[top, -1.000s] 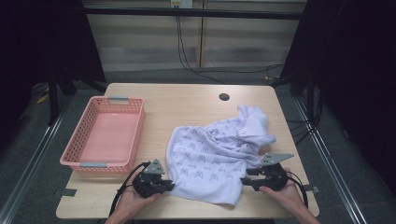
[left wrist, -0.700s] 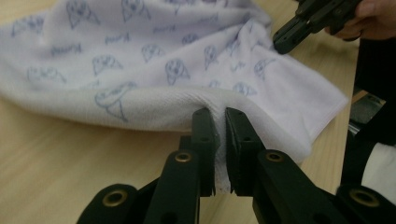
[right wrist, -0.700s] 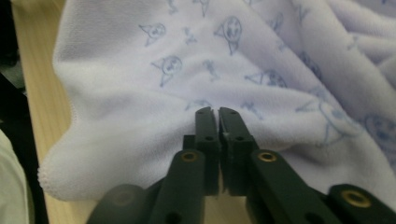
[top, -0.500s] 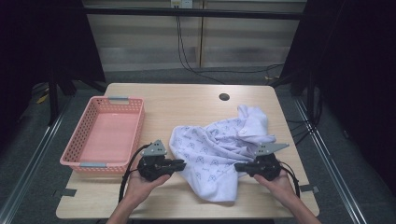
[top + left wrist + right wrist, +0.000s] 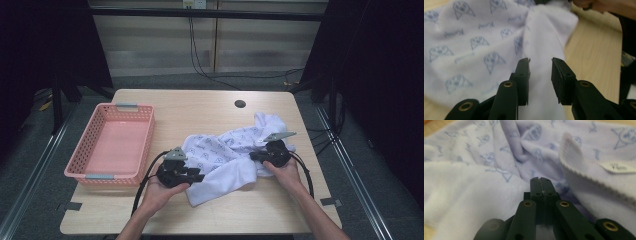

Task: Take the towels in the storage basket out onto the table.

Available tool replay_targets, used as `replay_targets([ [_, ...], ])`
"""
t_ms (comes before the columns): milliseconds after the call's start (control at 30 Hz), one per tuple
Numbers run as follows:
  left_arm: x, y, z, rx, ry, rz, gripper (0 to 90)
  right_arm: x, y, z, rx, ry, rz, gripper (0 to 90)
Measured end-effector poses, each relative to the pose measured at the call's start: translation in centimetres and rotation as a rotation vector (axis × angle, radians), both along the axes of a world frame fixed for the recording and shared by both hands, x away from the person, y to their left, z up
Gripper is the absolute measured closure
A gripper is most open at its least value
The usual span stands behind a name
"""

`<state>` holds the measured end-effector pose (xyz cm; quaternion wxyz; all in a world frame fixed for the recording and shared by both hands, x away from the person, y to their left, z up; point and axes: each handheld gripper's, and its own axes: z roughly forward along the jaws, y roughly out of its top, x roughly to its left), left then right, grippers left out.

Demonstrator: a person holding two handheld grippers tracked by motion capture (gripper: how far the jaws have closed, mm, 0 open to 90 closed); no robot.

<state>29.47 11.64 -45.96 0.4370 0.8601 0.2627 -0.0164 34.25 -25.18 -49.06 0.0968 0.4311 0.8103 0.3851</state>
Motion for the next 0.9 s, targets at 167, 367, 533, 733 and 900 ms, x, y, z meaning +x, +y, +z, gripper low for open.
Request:
replay_targets([
  [167,-1.9,2.3,-1.9,0.021,0.025,-0.014,67.7,-0.7,-0.9,1.0,0.027,-0.014,0.002,71.0],
  [367,-2.6,2.4,-3.0,0.052,0.033,-0.024,58.7,-5.2,-1.8,2.6,0.040,-0.065,0.042,66.5],
  [533,-2.6,1.2,-3.2,0.090,0.009,-0.040,54.4,-8.0,-1.9,1.8,0.067,-0.040,0.106,61.0],
  [733,-2.7,-0.1,-3.4,0.140,-0.047,-0.048,72.5,-7.8,0.1,0.1,0.015,-0.013,0.167,51.3],
  [900,-2.0,0.8,-2.3,0.031,-0.037,-0.007,85.3,-7.4,1.1,0.5,0.047,-0.038,0.191,81.9],
])
